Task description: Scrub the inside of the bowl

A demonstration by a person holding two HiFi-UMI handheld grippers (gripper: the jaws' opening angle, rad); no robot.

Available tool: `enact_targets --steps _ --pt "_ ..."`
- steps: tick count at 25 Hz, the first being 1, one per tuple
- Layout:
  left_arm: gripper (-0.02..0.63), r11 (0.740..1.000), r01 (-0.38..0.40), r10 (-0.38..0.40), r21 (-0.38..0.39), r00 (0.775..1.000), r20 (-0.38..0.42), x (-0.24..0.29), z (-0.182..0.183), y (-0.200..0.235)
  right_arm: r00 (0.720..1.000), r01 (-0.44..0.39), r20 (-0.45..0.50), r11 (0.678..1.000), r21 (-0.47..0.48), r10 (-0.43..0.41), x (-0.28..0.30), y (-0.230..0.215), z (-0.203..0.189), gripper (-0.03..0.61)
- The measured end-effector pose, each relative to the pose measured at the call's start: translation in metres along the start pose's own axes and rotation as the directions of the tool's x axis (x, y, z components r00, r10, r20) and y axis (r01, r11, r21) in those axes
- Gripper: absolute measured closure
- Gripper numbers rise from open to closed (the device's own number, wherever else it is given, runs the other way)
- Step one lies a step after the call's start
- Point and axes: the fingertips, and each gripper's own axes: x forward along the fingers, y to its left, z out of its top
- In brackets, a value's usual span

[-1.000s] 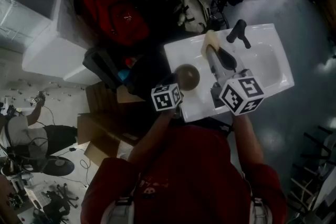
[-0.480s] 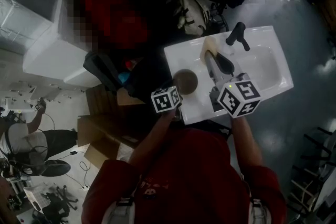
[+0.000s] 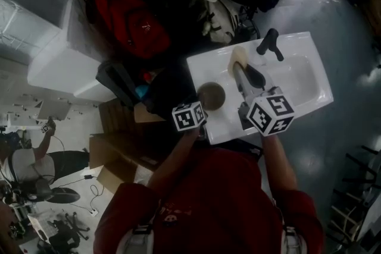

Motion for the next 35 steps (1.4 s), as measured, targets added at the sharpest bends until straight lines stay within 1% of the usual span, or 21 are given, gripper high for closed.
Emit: enact_targets --steps 10,14,19,23,26,29,33,35 --pt "0.468 1.000 0.012 -0.013 0.019 0.999 0.036 -0.003 0.015 -0.004 1.000 -0.002 -0.007 1.000 0.004 0.002 0.006 0.000 -0.002 0.529" --pt "0.462 0.998 -0.012 0.008 0.058 0.998 0.065 -0.011 0.026 -0.003 1.000 0.002 -0.008 1.000 0.005 -0.001 0.007 -0.002 -0.003 0.529" --pt "0.462 0.989 -0.041 0.019 0.142 0.987 0.157 -0.025 0.053 -0.008 1.000 0.007 -0.006 1.000 0.004 -0.007 0.007 -0.005 -0.005 0.529" --pt "0.462 0.972 -0.057 0.000 0.227 0.970 0.245 -0.040 0.082 -0.023 1.000 0.011 -0.002 1.000 0.004 -0.011 0.006 -0.007 -0.005 0.529" --pt "0.462 0.954 -0.071 -0.023 0.292 0.952 0.306 -0.052 0.103 -0.037 1.000 0.016 0.004 1.000 0.002 -0.016 0.007 -0.007 -0.004 0.529" --pt "0.462 0.941 -0.076 -0.051 0.329 0.932 0.358 -0.064 0.124 -0.050 1.000 0.020 0.015 1.000 0.003 -0.020 0.007 -0.009 0.000 0.529" --pt "0.462 0.926 -0.079 -0.094 0.369 0.898 0.430 -0.084 0.154 -0.071 0.999 0.038 0.036 0.999 -0.017 -0.037 0.006 -0.012 0.007 0.529" --pt "0.462 0.913 -0.090 -0.114 0.397 0.880 0.462 -0.094 0.169 -0.081 0.997 0.053 0.050 0.998 -0.034 -0.051 0.005 -0.013 0.011 0.529"
